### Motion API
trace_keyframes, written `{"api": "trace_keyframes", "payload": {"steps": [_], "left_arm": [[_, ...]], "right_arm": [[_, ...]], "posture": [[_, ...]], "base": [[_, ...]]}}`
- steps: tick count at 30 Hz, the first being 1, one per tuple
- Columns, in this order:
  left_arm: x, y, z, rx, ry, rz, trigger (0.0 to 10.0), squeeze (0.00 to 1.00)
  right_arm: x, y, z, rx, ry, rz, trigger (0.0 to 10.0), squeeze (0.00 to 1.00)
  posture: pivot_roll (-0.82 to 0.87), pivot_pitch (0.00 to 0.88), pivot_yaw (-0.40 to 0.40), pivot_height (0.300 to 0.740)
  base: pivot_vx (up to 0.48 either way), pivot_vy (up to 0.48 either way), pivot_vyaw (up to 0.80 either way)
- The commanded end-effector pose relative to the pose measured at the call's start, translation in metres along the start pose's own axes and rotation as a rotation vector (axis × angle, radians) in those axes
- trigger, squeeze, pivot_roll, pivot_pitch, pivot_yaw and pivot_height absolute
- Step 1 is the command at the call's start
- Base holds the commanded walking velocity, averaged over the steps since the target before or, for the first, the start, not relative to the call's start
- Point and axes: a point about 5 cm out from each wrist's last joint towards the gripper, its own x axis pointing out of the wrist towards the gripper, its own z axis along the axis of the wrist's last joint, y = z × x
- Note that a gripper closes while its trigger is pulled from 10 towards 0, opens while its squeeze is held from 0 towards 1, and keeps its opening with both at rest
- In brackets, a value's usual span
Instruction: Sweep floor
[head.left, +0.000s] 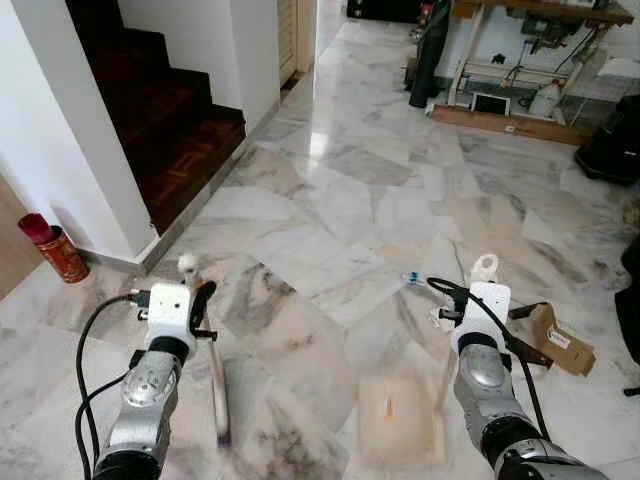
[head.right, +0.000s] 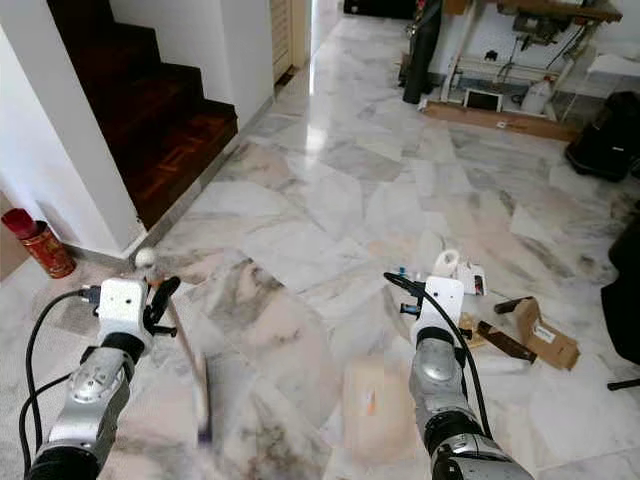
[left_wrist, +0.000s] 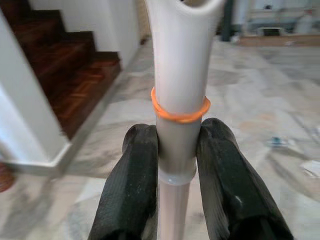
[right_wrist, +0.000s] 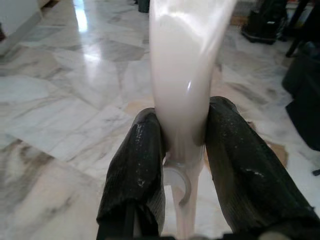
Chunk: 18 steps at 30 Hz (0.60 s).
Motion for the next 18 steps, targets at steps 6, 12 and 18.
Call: {"api": "trace_keyframes", "payload": {"steps": [6,12,18], "left_arm": [[-0.005,-0.006,-0.004,-0.016,0.009,-0.010,10.0,0.00],[-0.008,-0.006,-0.003,-0.033,-0.004,-0.003,10.0,0.00],[0.001,-0.005,0.001,-0.036,-0.013,0.044,10.0,0.00]], "right_arm": [[-0.003,0.009,-0.004,0.095,0.022,0.024,10.0,0.00],[-0.006,0.015,-0.003,0.079,-0.009,0.069,10.0,0.00],[-0.006,0.023,0.001,0.082,-0.033,0.111,10.0,0.00]], "posture": [[0.05,0.000,-0.061,0.740],[0.05,0.000,-0.062,0.740],[0.05,0.000,-0.060,0.740]], "base": [[0.000,0.000,0.00],[0.000,0.000,0.00],[0.000,0.000,0.00]]}}
